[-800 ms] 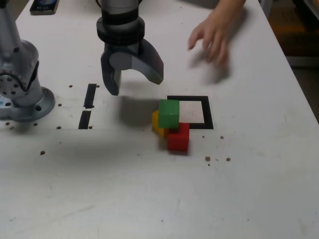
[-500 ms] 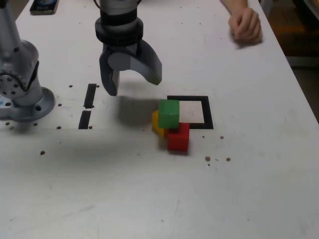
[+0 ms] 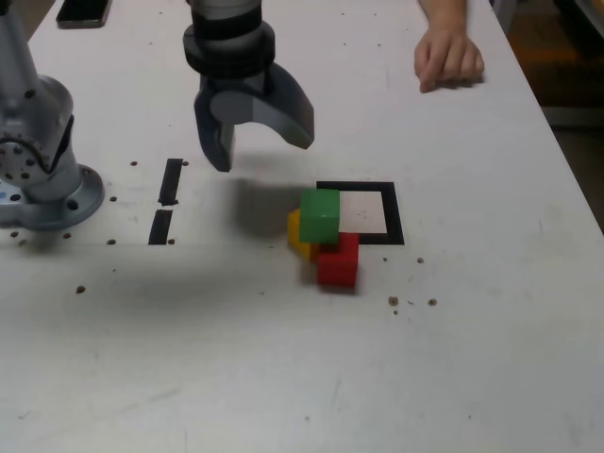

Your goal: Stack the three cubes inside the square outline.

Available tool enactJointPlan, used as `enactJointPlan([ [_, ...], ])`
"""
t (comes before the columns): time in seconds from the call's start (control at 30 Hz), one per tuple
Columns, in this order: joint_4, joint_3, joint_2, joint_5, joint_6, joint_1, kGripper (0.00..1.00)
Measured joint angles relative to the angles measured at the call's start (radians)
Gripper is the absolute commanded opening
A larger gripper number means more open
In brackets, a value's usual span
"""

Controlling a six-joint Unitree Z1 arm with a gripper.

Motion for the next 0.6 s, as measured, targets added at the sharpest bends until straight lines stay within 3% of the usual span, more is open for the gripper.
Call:
enactJointPlan([
  [0.1, 0.021, -0.034, 0.000, 0.003, 0.002, -0.009, 0.95],
  [0.33, 0.171, -0.193, 0.008, -0.001, 0.008, -0.094, 0.95],
  [0.6, 0.216, -0.303, 0.068, -0.070, 0.008, -0.197, 0.95],
])
